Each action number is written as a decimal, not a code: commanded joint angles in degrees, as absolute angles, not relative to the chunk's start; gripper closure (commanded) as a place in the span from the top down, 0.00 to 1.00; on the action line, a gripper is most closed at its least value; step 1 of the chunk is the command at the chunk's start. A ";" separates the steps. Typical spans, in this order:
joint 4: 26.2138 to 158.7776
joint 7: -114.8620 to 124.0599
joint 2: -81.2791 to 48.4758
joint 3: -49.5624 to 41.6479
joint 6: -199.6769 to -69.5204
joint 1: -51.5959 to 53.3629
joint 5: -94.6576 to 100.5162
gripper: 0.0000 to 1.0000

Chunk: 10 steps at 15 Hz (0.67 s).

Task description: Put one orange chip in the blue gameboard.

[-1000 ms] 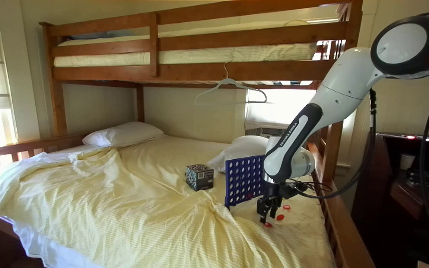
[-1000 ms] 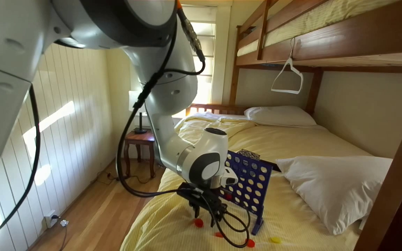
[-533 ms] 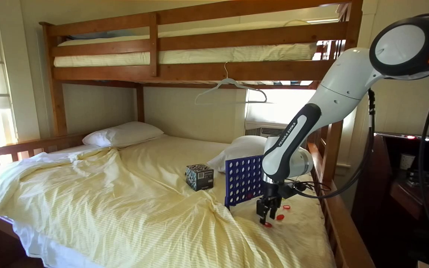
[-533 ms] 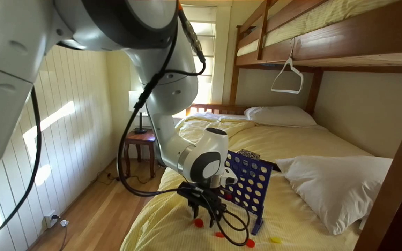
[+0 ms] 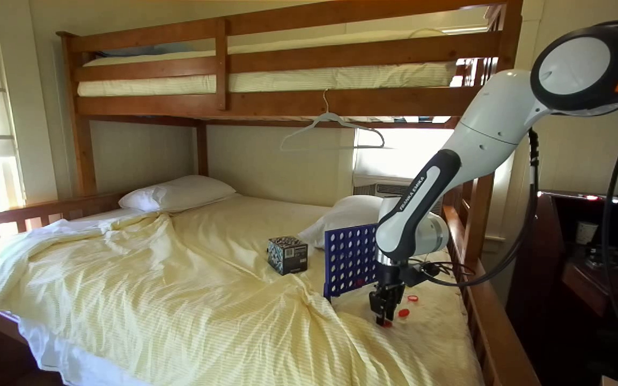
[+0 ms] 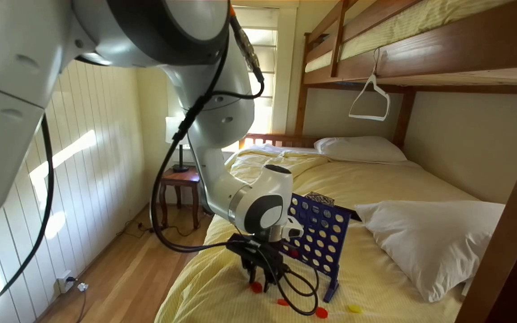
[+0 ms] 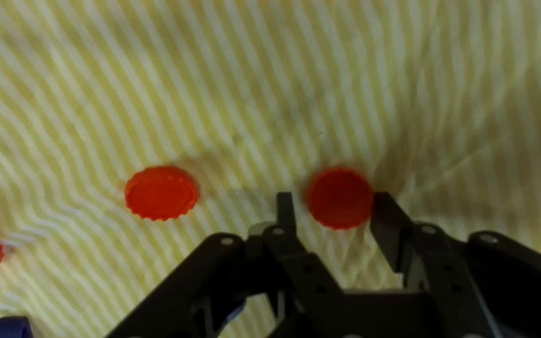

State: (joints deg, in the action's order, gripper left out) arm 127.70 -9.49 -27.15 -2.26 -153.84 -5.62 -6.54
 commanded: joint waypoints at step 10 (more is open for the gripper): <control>125.26 -9.45 -28.65 -1.52 -152.11 -6.56 -5.18 0.58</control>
